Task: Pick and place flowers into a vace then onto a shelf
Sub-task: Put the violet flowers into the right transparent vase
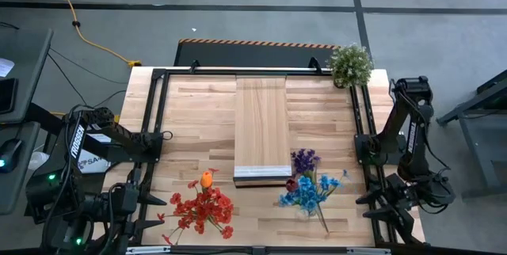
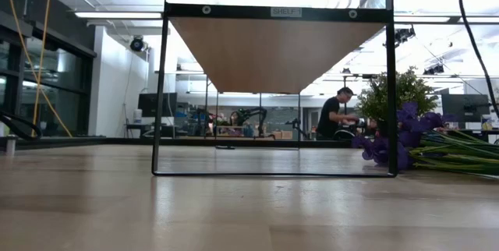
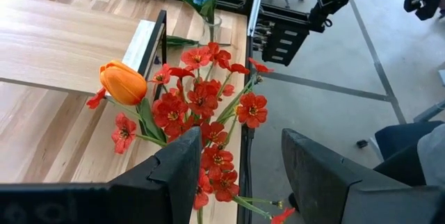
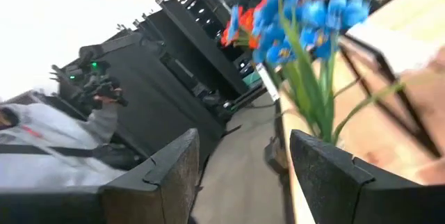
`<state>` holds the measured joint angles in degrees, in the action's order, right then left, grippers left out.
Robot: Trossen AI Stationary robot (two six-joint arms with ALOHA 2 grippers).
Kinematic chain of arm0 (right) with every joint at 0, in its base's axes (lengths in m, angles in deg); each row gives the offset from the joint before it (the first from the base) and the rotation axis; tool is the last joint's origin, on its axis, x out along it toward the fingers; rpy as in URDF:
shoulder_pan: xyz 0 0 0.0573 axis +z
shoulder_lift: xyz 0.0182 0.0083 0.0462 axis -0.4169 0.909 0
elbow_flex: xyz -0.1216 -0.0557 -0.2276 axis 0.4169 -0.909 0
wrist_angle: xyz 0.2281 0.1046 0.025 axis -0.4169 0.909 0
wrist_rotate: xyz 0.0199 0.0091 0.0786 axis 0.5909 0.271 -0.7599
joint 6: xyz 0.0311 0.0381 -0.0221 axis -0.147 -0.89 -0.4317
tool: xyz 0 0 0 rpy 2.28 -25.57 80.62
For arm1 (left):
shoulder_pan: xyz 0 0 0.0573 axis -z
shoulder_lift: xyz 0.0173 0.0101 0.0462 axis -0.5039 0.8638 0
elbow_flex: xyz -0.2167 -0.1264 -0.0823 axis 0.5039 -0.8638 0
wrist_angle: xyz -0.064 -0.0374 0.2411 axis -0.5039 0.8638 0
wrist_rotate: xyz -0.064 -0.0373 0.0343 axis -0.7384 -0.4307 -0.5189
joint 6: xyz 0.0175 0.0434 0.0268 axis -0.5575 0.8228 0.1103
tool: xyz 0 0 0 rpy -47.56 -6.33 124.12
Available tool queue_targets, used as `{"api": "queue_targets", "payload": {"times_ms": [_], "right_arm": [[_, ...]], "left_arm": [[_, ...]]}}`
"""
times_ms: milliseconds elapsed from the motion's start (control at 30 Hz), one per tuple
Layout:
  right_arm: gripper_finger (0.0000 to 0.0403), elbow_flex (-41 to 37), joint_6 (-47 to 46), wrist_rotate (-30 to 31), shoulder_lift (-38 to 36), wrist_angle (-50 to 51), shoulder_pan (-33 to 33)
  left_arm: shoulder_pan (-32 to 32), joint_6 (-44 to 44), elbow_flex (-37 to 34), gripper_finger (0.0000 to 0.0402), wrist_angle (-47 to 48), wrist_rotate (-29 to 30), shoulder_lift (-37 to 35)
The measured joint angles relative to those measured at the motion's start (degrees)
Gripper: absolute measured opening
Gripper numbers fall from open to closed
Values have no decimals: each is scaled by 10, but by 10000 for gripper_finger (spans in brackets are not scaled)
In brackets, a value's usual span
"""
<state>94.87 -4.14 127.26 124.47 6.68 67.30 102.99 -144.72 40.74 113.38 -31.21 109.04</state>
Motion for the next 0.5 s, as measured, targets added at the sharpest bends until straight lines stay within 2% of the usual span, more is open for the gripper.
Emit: {"api": "queue_targets", "payload": {"times_ms": [233, 367, 500], "right_arm": [[216, 0, 129, 55, -53, 10, 0], [216, 0, 194, 109, -83, 9, 5], [216, 0, 257, 112, -115, 6, 7]], "left_arm": [[0, -3, 0, 232, 0, 1, 0], [0, -3, 0, 232, 0, 3, 0], [0, -3, 0, 232, 0, 3, 0]]}}
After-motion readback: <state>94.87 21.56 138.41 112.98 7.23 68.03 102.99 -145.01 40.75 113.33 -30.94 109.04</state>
